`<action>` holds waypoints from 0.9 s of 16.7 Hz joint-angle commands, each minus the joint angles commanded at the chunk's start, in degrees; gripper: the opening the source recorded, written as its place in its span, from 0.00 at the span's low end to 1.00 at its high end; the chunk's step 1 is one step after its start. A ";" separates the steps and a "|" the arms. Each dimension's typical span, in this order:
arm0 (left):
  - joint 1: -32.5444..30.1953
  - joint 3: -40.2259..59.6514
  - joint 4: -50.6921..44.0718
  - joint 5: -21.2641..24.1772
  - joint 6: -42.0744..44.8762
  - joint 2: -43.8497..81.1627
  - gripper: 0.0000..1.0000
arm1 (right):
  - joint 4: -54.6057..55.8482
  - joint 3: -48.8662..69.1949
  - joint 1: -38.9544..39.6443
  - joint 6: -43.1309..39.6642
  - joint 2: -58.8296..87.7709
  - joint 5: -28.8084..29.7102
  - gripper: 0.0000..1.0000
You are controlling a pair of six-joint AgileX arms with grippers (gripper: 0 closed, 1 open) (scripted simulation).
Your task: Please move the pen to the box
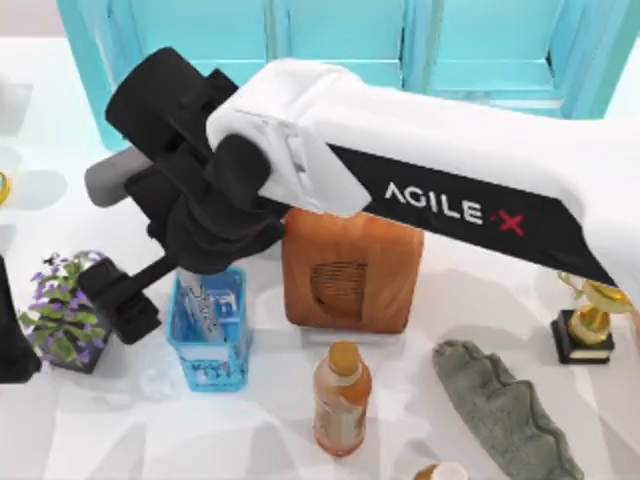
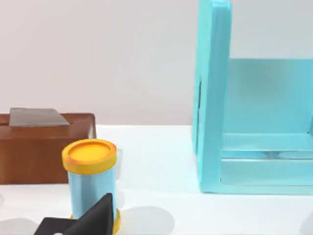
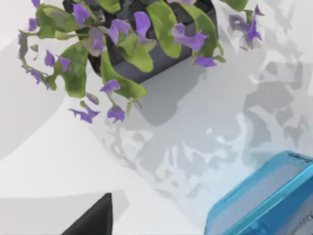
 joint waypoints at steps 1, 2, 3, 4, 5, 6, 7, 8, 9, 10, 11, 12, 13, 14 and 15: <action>0.00 0.00 0.00 0.00 0.00 0.00 1.00 | 2.06 -0.86 0.19 0.49 2.22 -0.06 1.00; 0.00 0.00 0.00 0.00 0.00 0.00 1.00 | 3.55 -1.52 -0.05 0.59 3.95 -0.23 1.00; 0.00 0.00 0.00 0.00 0.00 0.00 1.00 | 4.43 -1.71 -0.57 0.10 5.13 -0.49 1.00; 0.00 0.00 0.00 0.00 0.00 0.00 1.00 | 4.77 -1.46 -1.11 -0.73 5.73 -0.80 1.00; 0.00 0.00 0.00 0.00 0.00 0.00 1.00 | 4.77 -0.96 -1.48 -1.36 5.85 -1.04 1.00; 0.00 0.00 0.00 0.00 0.00 0.00 1.00 | 4.44 -0.42 -1.99 -1.58 5.59 -1.12 1.00; 0.00 0.00 0.00 0.00 0.00 0.00 1.00 | 4.10 -0.24 -2.38 -1.60 5.44 -1.06 1.00; 0.00 0.00 0.00 0.00 0.00 0.00 1.00 | 4.08 -0.24 -2.40 -1.61 5.44 -1.06 1.00; 0.00 0.00 0.00 0.00 0.00 0.00 1.00 | 4.08 -0.24 -2.40 -1.61 5.44 -1.06 1.00; 0.00 0.00 0.00 0.00 0.00 0.00 1.00 | 4.08 -0.24 -2.40 -1.61 5.44 -1.06 1.00; 0.00 0.00 0.00 0.00 0.00 0.00 1.00 | 4.08 -0.24 -2.40 -1.61 5.44 -1.06 0.92; 0.00 0.00 0.00 0.00 0.00 0.00 1.00 | 4.08 -0.24 -2.40 -1.61 5.44 -1.06 0.85; 0.00 0.00 0.00 0.00 0.00 0.00 1.00 | 4.08 -0.24 -2.40 -1.61 5.44 -1.06 0.77; 0.00 0.00 0.00 0.00 0.00 0.00 1.00 | 4.08 -0.24 -2.40 -1.61 5.44 -1.06 0.70; 0.00 0.00 0.00 0.00 0.00 0.00 1.00 | 4.08 -0.24 -2.40 -1.61 5.44 -1.06 0.62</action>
